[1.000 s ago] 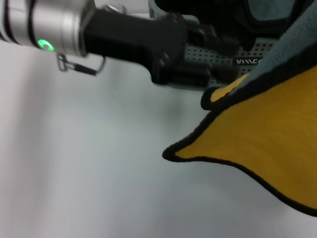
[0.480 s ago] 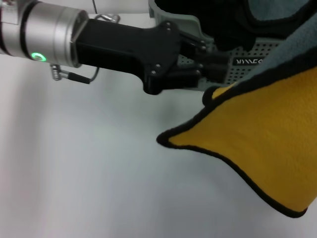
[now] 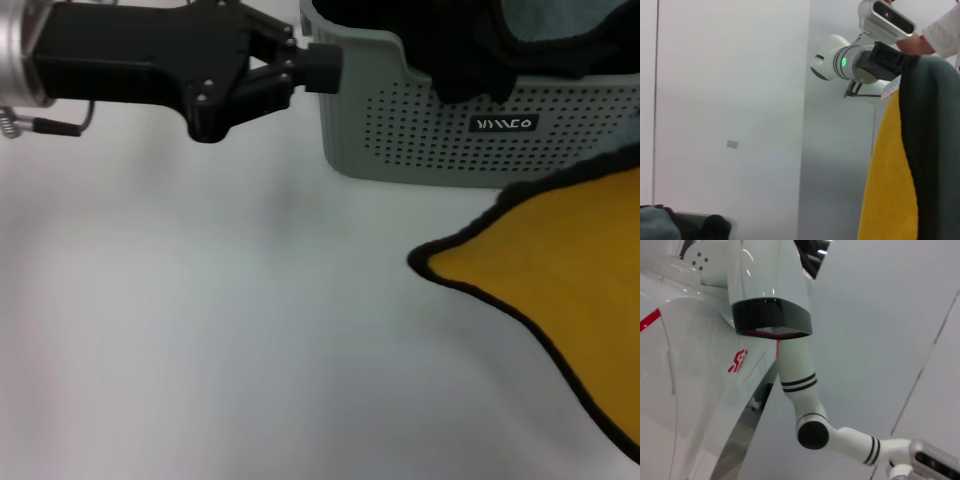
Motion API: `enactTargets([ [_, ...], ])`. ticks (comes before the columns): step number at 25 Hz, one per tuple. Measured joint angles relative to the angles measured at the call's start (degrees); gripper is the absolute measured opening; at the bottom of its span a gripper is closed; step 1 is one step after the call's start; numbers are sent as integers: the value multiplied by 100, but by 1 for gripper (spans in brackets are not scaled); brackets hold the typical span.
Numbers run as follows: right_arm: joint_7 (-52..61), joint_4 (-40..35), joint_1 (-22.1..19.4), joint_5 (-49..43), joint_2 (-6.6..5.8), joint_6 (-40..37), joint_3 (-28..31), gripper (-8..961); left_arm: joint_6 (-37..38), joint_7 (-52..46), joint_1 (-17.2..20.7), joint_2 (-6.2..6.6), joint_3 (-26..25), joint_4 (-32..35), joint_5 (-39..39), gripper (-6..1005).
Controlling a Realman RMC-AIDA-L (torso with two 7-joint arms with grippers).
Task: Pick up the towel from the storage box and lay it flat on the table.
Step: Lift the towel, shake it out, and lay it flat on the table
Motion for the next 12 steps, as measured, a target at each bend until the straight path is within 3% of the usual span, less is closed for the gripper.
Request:
enactTargets([
  [2, -21, 19, -124, 2, 38, 0, 41, 61, -10, 12, 75, 3, -40, 76, 0, 7],
  [3, -34, 78, -179, 4, 151, 2, 213, 61, -21, 19, 93, 1, -75, 82, 1, 7],
  [4, -34, 78, -179, 4, 151, 2, 213, 62, -35, 40, 105, -9, -138, 75, 6, 8],
  [6, -14, 147, -157, 15, 358, 3, 615, 62, -50, 147, 110, -53, -271, -15, 42, 11],
  [7, -3, 160, -136, 19, 404, 5, 705, 63, -52, 223, 96, -67, -293, -108, 54, 12],
  [12, 117, 572, 221, 8, 504, 231, 845, 65, -66, 393, -1, -104, -301, -535, 29, 16],
])
